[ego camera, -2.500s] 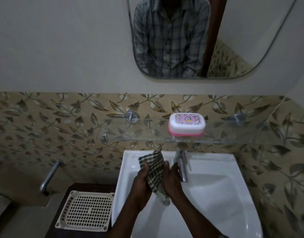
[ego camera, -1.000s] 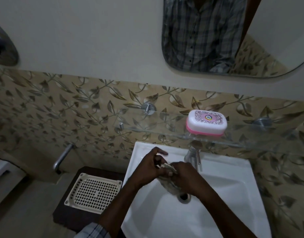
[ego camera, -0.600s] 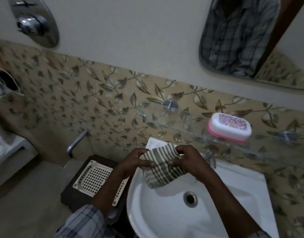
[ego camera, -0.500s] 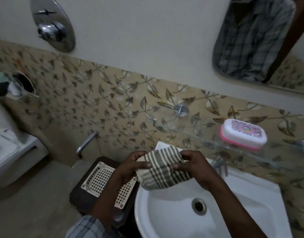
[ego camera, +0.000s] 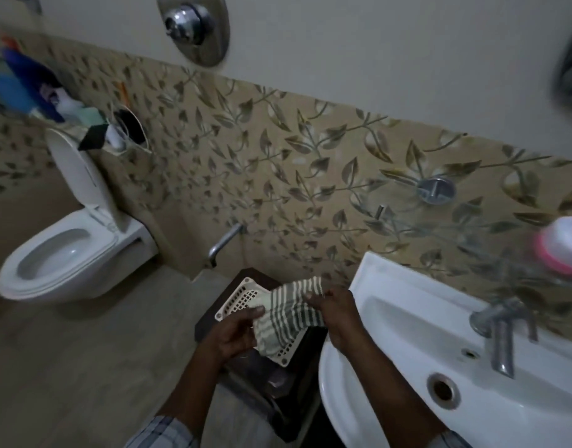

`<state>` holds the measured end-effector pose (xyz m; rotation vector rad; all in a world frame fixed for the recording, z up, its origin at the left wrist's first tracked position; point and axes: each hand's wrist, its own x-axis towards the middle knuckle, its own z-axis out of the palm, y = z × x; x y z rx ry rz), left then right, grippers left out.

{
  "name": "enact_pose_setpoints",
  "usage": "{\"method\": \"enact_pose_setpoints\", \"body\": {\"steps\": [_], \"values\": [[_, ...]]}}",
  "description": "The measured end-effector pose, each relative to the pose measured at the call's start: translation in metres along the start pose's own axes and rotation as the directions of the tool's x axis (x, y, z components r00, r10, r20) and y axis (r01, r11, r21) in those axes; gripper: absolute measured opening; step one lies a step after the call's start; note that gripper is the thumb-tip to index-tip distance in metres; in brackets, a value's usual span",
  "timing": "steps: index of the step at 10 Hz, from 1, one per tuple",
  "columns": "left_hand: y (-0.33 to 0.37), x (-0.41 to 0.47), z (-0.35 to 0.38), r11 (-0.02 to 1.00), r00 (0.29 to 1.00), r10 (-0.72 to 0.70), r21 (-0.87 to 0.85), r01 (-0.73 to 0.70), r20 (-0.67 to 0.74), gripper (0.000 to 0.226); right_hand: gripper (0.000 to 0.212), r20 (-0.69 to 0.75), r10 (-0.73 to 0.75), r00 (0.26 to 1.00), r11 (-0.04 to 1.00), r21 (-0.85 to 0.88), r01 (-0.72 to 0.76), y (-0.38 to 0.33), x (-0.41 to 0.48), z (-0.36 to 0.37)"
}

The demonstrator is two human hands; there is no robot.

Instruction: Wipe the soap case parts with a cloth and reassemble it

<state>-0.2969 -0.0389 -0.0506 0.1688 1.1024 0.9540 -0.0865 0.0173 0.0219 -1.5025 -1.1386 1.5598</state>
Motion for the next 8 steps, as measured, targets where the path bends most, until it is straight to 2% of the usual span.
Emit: {"method": "enact_pose_setpoints", "body": {"steps": [1,2,3,4,5,6,7,8], "values": [[-0.009,-0.002,-0.03,0.984,0.997,-0.072,0.16,0.076,-0.032,0.038,0.034,-0.055,0.092,0.994,0.989,-0.113,-0.098,0.039,-0.009,0.023],[-0.001,0.006,-0.04,0.904,0.971,0.072,0.426,0.034,-0.228,0.047,0.037,-0.043,0.166,0.985,0.955,-0.241,-0.171,0.074,-0.015,0.044],[0.024,0.02,-0.043,0.745,0.905,0.337,0.661,-0.088,-0.26,0.048,0.034,-0.066,0.248,0.967,0.951,-0.176,-0.256,0.086,-0.003,0.055],[0.055,0.035,-0.04,0.577,0.85,0.492,0.802,-0.157,-0.188,0.061,0.034,-0.077,0.251,0.965,0.953,-0.153,-0.26,0.085,0.021,0.067],[0.075,0.051,-0.047,0.514,0.808,0.542,0.851,-0.104,-0.229,0.093,0.045,-0.043,0.329,0.943,0.939,-0.091,-0.332,0.088,0.05,0.079],[0.067,0.053,-0.057,0.381,0.826,0.427,0.902,0.205,-0.368,0.082,0.045,-0.013,0.399,0.917,0.89,-0.234,-0.391,0.095,0.06,0.075],[0.049,0.04,-0.055,0.316,0.849,0.357,0.905,0.284,-0.39,0.057,0.026,-0.024,0.3,0.954,0.901,-0.323,-0.291,0.093,0.058,0.062],[0.028,0.025,-0.024,0.341,0.844,0.44,0.927,0.158,-0.306,0.029,0.014,0.041,0.189,0.981,0.941,-0.293,-0.169,0.072,0.039,0.046]]}}
